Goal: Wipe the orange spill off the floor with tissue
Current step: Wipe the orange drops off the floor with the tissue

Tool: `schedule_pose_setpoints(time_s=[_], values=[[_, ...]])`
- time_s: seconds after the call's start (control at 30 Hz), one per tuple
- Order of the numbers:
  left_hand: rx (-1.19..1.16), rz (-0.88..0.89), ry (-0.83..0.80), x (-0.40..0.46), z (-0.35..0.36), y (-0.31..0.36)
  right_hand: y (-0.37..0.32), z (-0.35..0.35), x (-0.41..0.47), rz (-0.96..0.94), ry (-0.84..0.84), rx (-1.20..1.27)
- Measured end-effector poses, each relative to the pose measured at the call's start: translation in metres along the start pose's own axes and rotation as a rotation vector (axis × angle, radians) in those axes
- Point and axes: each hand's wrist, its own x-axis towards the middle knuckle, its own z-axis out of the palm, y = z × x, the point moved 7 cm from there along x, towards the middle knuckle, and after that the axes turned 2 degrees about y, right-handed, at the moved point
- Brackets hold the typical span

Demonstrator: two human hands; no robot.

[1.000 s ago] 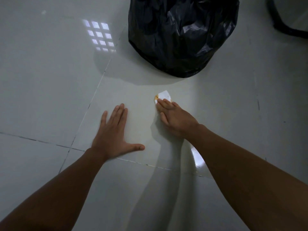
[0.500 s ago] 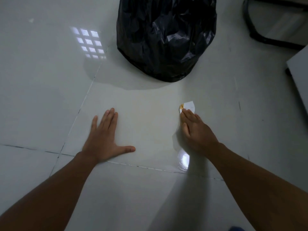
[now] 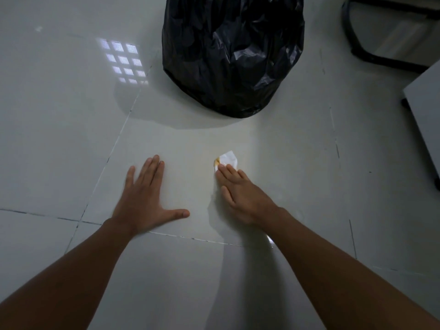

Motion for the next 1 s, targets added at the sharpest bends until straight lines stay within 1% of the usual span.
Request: schedule_pose_setpoints(time_s=[0.1,0.23,0.3,0.43,0.53,0.63,0.73,0.83,1.0], values=[[-0.001,0.001,-0.001,0.000,0.000,0.000,0.011,-0.002,0.016,0.047,-0.035,-0.057],[0.009,0.005,-0.009,0.000,0.001,-0.001,0.007,-0.012,0.042,0.094,-0.037,-0.024],[0.012,0.009,-0.014,0.000,0.000,-0.001,0.000,-0.013,0.053,0.065,-0.040,0.013],[0.002,0.015,-0.018,-0.001,-0.001,-0.001,-0.023,-0.011,0.060,-0.061,-0.054,0.038],[0.009,0.015,-0.023,0.000,0.000,-0.001,-0.033,-0.013,0.048,-0.124,0.028,0.056],[0.009,0.008,-0.019,0.000,0.001,-0.002,-0.027,-0.009,0.027,-0.171,0.079,-0.001],[0.009,0.009,-0.015,0.001,0.002,-0.001,0.005,-0.014,0.011,-0.111,0.076,-0.076],[0.005,0.009,-0.013,0.001,0.001,0.000,0.041,-0.031,-0.003,0.021,0.129,-0.154],[0.010,0.006,-0.012,0.001,0.000,0.001,0.079,-0.042,-0.044,0.277,0.180,-0.079]])
